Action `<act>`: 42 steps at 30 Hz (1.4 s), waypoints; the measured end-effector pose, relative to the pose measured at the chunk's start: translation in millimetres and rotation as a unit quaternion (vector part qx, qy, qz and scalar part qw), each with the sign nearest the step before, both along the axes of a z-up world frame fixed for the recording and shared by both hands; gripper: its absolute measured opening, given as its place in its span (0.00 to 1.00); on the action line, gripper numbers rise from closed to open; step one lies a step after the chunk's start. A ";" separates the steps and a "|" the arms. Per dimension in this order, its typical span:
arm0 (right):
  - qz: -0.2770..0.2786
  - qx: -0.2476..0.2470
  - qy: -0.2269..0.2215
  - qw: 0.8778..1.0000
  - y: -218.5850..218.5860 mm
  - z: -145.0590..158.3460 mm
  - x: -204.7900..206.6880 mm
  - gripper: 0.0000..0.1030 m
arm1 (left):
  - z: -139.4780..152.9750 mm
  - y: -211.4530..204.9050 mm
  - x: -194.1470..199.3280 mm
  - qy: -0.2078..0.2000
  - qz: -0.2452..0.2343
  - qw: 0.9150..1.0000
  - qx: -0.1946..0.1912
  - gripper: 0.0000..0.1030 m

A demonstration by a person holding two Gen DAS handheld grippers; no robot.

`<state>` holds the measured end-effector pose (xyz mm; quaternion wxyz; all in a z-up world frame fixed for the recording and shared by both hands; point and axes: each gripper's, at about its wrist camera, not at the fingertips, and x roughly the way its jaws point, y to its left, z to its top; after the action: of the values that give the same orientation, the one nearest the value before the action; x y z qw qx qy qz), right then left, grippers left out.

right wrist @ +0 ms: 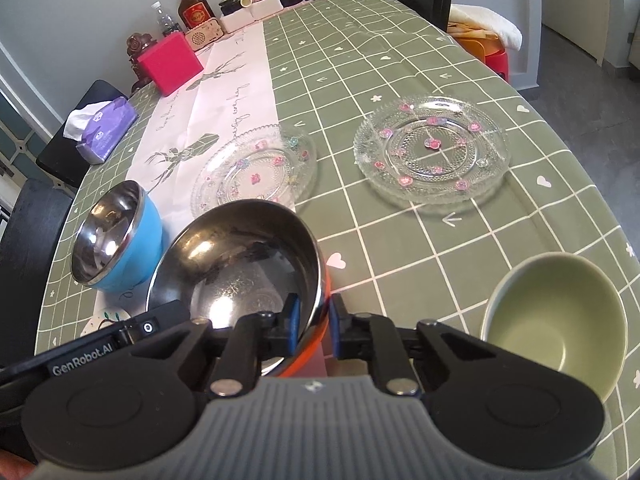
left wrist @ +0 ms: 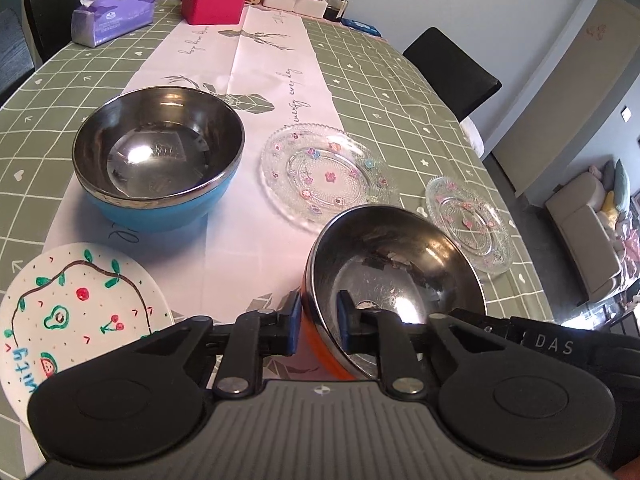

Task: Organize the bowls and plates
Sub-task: 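Lift the orange bowl with both grippers toward the blue bowl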

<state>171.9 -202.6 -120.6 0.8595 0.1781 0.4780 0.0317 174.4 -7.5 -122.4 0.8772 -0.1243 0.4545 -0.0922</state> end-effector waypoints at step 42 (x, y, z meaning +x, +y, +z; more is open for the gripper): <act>0.145 0.053 0.021 0.988 87.0 12.4 -134.7 0.12 | 27.9 101.0 -176.7 0.035 0.108 0.994 0.002 0.14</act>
<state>37.2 -115.6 -108.2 0.8247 0.1532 0.5147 0.1772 -2.4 93.6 -94.5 0.8659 -0.1738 0.4690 0.0087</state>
